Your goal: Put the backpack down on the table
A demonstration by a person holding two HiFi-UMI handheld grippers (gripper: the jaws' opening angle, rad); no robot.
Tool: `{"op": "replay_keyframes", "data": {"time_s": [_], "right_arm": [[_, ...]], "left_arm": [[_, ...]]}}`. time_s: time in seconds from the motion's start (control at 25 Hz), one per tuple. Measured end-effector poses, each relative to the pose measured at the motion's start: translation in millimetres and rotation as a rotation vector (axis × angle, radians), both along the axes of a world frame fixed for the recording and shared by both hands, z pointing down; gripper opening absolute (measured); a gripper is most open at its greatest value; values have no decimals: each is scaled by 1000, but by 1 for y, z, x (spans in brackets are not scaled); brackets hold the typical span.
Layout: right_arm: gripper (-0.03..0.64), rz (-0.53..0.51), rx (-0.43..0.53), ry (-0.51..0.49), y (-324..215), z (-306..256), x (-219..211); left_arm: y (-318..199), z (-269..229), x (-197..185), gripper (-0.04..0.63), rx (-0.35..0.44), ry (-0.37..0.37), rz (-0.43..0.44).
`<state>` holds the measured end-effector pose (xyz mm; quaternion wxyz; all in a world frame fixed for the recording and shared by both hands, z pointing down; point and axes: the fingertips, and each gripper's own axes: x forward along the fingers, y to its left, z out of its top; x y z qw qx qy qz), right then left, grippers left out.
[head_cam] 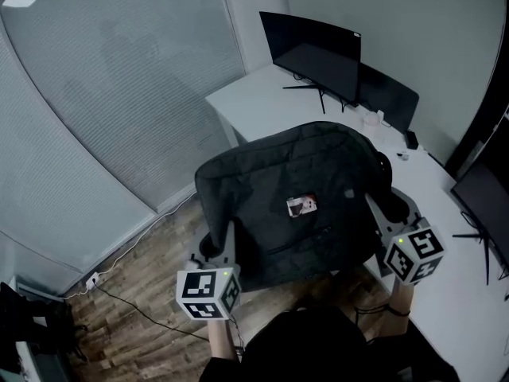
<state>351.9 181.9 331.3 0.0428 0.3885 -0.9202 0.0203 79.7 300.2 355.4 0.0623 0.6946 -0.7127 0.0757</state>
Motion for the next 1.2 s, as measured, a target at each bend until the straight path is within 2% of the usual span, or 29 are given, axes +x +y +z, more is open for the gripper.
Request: {"op": "replay_keyframes", "data": {"time_s": [0.36,0.68,1.2], "right_arm": [[121,-26,-50,-7,-19,13,-7],[121,-35,-70,-3,-43,19,-35],[121,12,-69,-5,-128,17,-121]], "left_arm": [[-10,10,-4,44,-37,11,-43],[-30,18,-32,44,-57,35,-61],[-128,18,-125,44,-51,41,-4]]}}
